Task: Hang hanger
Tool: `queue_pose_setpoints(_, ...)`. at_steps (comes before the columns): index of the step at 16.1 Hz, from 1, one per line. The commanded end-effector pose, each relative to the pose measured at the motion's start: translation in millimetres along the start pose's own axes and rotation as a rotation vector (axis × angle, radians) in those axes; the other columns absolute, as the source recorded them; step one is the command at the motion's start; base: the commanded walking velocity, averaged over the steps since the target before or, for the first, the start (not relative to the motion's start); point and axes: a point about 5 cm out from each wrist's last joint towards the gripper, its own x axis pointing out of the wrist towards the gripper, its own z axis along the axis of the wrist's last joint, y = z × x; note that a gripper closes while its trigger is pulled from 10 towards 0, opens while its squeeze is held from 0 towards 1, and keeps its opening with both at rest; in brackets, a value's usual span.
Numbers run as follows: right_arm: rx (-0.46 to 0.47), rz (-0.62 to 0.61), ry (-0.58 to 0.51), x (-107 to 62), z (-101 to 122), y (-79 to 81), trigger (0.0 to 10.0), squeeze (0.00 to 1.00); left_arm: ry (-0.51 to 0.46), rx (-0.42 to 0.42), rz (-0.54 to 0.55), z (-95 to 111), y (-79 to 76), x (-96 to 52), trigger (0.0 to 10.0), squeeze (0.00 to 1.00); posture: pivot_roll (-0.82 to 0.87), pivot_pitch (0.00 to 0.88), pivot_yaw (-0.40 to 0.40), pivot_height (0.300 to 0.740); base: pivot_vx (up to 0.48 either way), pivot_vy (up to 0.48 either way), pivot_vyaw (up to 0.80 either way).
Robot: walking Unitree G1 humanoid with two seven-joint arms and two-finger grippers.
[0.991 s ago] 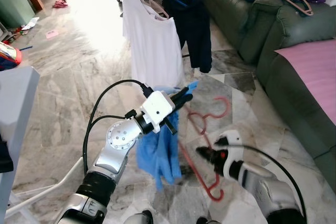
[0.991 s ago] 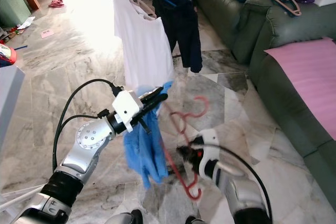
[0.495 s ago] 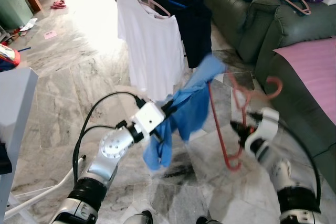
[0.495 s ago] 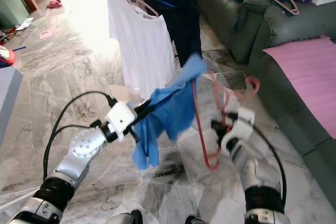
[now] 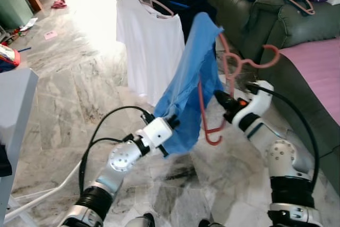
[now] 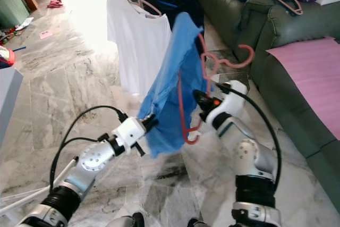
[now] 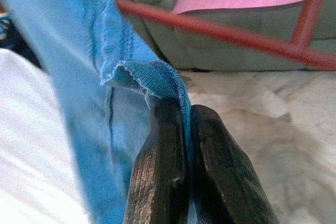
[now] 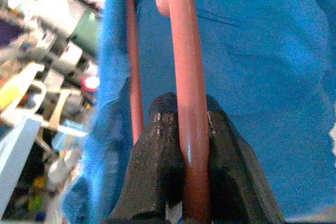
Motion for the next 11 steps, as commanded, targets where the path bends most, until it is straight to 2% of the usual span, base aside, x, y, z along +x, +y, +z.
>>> queue_pose_setpoints(1, -0.103, 0.016, 0.013, 0.9, -2.5, 9.1, 10.0, 0.0, 0.014, 0.0, -0.042, -4.2, -10.8, -1.3, 10.0, 0.0, 0.03, 0.179, 0.066, 0.74, 0.0, 0.0, 0.0)
queue_pose_setpoints(3, -0.085, -0.034, 0.027, 3.1, -7.3, 6.7, 10.0, 0.0, -0.007, 0.0, -0.025, -0.5, -10.0, 1.3, 10.0, 0.0, 0.03, 0.181, 0.063, 0.74, 0.0, 0.0, 0.0)
queue_pose_setpoints(7, -0.252, 0.003, 0.183, -4.3, -33.0, 5.4, 10.0, 0.0, -0.009, -0.017, 0.142, 3.7, 13.2, 3.2, 10.0, 0.0, 0.03, 0.184, 0.061, 0.74, 0.0, 0.0, 0.0)
queue_pose_setpoints(8, -0.355, -0.053, 0.294, -17.6, -55.8, -16.1, 10.0, 0.0, -0.028, 0.001, 0.276, 10.6, 38.4, 2.2, 10.0, 0.0, 0.03, 0.186, 0.06, 0.74, 0.0, 0.0, 0.0)
queue_pose_setpoints(9, -0.403, -0.083, 0.342, -25.0, -64.9, -27.9, 10.0, 0.0, -0.035, 0.022, 0.315, 13.5, 47.8, 1.3, 10.0, 0.0, 0.03, 0.186, 0.061, 0.74, 0.0, 0.0, 0.0)
queue_pose_setpoints(10, -0.496, -0.085, 0.401, -33.4, -74.3, -37.7, 10.0, 0.0, -0.031, 0.046, 0.341, 14.6, 54.8, 0.2, 10.0, 0.0, 0.03, 0.186, 0.064, 0.74, 0.0, 0.0, 0.0)
queue_pose_setpoints(11, -0.549, -0.087, 0.438, -38.5, -79.1, -43.4, 10.0, 0.0, -0.024, 0.063, 0.356, 14.6, 59.0, -0.5, 10.0, 0.0, 0.03, 0.188, 0.066, 0.74, 0.0, 0.0, 0.0)
